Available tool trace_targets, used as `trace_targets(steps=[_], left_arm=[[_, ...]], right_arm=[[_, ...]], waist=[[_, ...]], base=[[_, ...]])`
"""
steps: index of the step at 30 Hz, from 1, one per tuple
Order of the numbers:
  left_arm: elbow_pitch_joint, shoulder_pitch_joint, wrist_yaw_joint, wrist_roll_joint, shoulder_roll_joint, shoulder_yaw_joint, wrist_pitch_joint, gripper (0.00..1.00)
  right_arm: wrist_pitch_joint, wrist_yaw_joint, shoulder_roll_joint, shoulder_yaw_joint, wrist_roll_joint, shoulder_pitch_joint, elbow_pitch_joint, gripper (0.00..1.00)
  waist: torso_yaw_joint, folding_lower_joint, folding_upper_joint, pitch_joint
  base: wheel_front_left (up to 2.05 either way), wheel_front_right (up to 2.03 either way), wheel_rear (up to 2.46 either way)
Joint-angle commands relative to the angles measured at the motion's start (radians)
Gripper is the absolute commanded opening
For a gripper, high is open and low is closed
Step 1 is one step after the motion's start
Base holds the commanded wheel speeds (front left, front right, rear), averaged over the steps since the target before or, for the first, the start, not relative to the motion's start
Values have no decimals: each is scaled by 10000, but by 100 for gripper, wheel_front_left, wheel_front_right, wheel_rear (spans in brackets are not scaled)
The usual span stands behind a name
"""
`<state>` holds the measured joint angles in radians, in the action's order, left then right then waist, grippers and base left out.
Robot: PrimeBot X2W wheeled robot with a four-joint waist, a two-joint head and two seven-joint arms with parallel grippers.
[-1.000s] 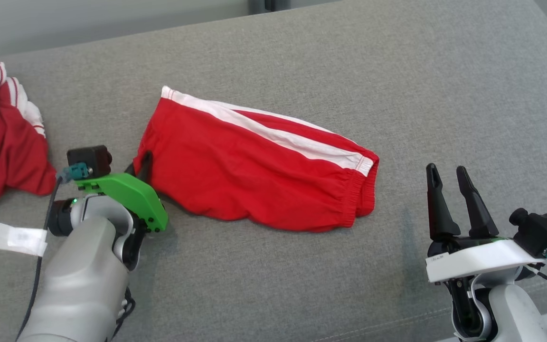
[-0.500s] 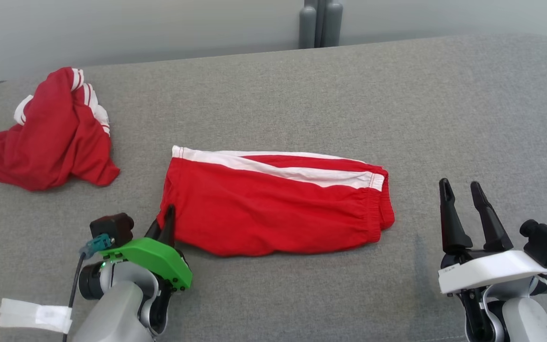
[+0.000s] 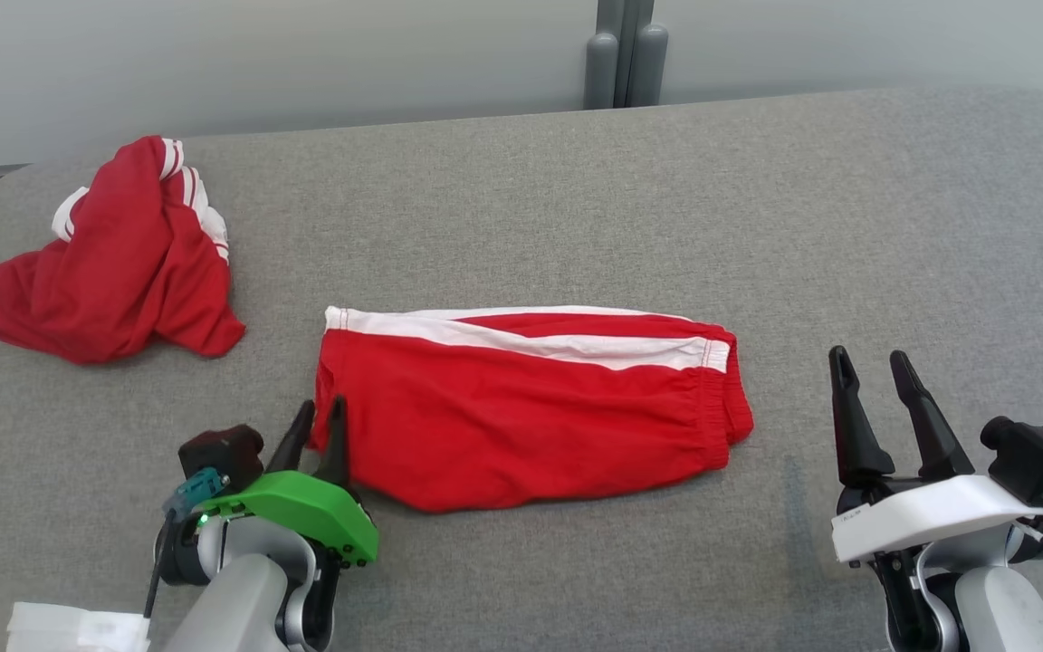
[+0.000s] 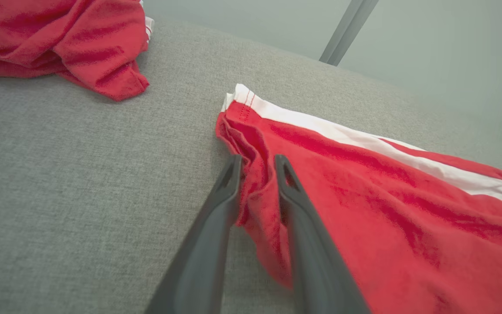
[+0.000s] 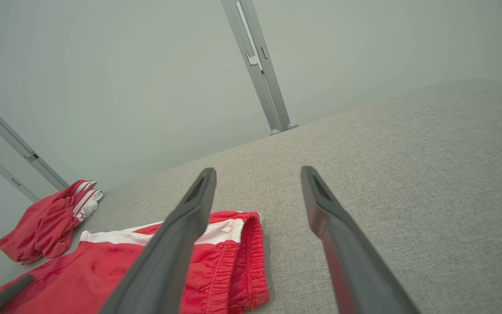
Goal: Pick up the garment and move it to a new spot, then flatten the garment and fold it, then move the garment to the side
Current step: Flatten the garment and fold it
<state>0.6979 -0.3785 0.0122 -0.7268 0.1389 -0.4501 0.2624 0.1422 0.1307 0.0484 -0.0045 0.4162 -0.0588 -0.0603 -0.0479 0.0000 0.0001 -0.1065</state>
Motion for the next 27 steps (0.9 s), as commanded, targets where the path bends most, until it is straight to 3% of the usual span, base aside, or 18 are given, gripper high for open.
trace_targets(steps=[1, 6, 13, 27], left_arm=[[-204, 93, 78, 261, 89, 105, 30, 100], [-1510, 524, 350, 1098, 209, 822, 26, 100], [-2987, 1371, 410, 2188, 138, 1667, 18, 100], [-3874, 2336, 221, 2943, -254, 2218, 18, 100]], right_arm=[[-19, 1, 38, -25, -101, -90, -21, 100], [-80, 1, 38, -126, -206, -94, -46, 100], [-233, 1, 38, -274, -414, 32, -66, 100], [-378, 1, 39, -342, -1243, 259, -630, 100]], waist=[[-1, 0, -1, 14], [-66, 0, -1, 134], [-271, 0, -1, 416], [-967, 0, -1, 621]], base=[[0, 0, 0], [0, 0, 0], [0, 0, 0], [0, 0, 0]])
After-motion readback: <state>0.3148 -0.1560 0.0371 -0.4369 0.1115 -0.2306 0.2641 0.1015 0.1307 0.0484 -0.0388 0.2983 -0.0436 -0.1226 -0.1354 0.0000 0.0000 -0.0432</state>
